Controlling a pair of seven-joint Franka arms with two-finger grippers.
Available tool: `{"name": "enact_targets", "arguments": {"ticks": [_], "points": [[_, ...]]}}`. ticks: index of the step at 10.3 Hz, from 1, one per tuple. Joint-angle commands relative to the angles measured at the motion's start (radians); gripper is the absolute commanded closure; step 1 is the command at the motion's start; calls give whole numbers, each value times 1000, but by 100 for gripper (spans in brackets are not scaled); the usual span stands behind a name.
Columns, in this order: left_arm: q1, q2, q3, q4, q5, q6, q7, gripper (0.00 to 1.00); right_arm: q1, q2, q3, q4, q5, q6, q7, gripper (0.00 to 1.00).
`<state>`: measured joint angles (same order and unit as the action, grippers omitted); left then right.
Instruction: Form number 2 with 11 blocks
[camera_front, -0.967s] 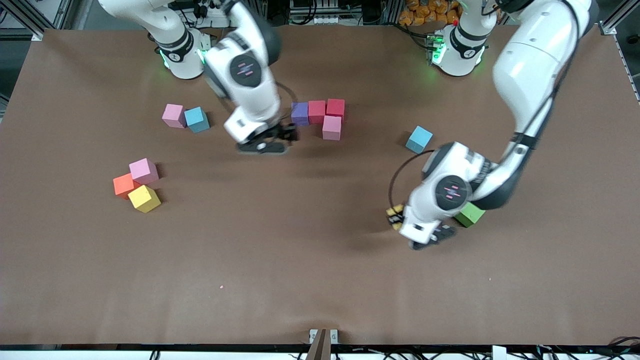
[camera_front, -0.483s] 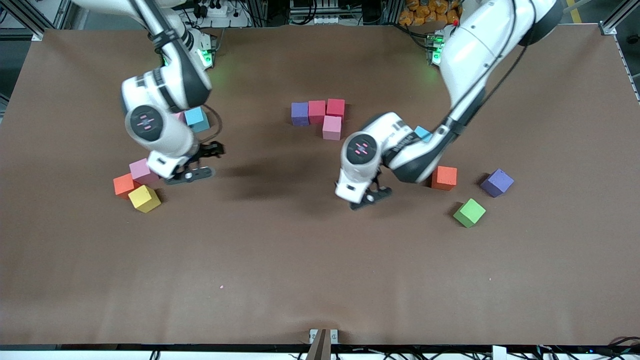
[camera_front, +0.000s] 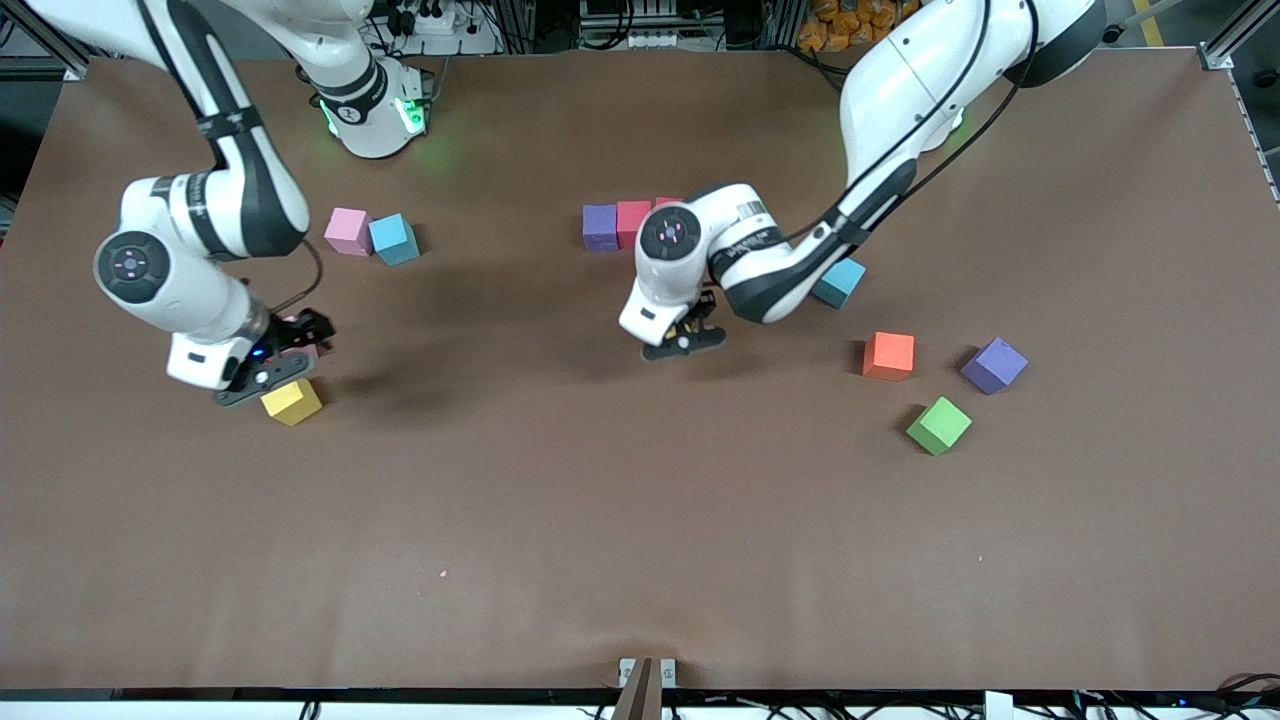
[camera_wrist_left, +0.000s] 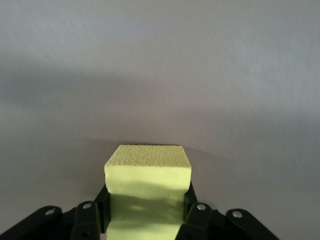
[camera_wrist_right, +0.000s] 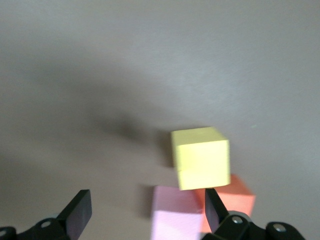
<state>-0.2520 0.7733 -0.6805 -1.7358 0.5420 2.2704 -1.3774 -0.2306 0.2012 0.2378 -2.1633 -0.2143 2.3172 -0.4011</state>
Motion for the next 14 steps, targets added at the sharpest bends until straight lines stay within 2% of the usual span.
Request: {"name": "enact_targets", "arguments": {"ticks": [1, 3, 6, 9, 14], "points": [[5, -49, -14, -105, 74, 73, -69, 43, -53, 90, 18, 90, -130, 45, -121, 0], [-1, -51, -19, -113, 78, 74, -69, 42, -84, 159, 18, 141, -122, 53, -156, 0], [-1, -51, -45, -126, 87, 74, -49, 42, -99, 199, 20, 140, -82, 80, -162, 0], [10, -66, -66, -175, 163, 77, -45, 42, -110, 242, 20, 132, -45, 114, -160, 0], [45, -89, -83, -220, 205, 84, -34, 42, -150, 299, 20, 129, -46, 162, -216, 0]]}}
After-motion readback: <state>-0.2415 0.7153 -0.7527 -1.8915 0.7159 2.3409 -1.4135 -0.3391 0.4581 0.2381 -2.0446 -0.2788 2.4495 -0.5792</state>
